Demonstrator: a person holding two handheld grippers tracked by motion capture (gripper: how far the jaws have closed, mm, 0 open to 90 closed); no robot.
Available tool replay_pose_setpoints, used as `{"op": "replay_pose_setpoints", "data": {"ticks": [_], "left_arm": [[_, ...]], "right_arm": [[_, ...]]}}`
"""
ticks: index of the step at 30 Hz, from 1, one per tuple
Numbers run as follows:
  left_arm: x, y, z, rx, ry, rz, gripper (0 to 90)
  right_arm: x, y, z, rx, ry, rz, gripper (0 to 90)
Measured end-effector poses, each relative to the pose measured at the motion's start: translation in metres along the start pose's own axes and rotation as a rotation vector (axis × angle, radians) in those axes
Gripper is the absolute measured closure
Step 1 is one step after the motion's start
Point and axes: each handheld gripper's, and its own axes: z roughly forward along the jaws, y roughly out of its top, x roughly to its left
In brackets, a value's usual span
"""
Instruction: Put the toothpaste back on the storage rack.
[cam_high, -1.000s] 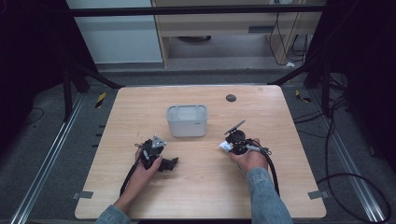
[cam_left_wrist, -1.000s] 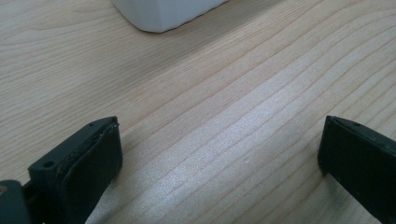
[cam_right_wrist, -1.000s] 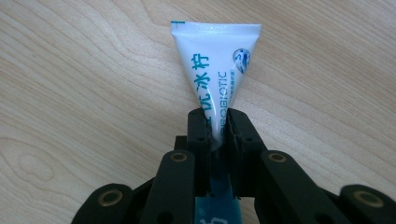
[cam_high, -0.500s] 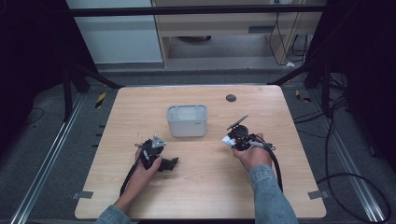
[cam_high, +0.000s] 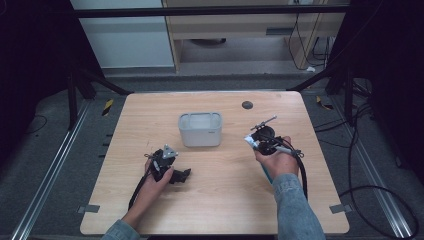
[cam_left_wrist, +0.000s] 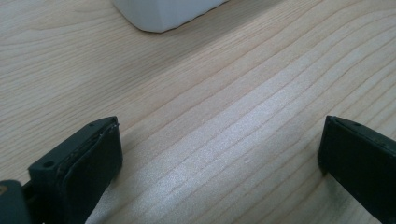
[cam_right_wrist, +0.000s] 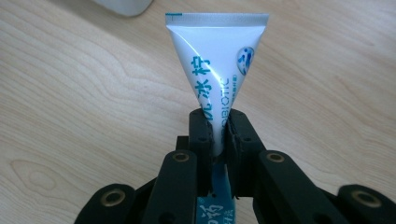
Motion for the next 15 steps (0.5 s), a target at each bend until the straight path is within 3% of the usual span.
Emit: {"op": "replay_pose_setpoints", "data": {"ticks": [15], "left_arm": [[0.0, 0.0, 0.0, 0.001, 0.001, 0.003, 0.0]], "right_arm": [[-0.008, 0.016, -0.033, -0.144, -0.028, 0.031, 81.9]]}}
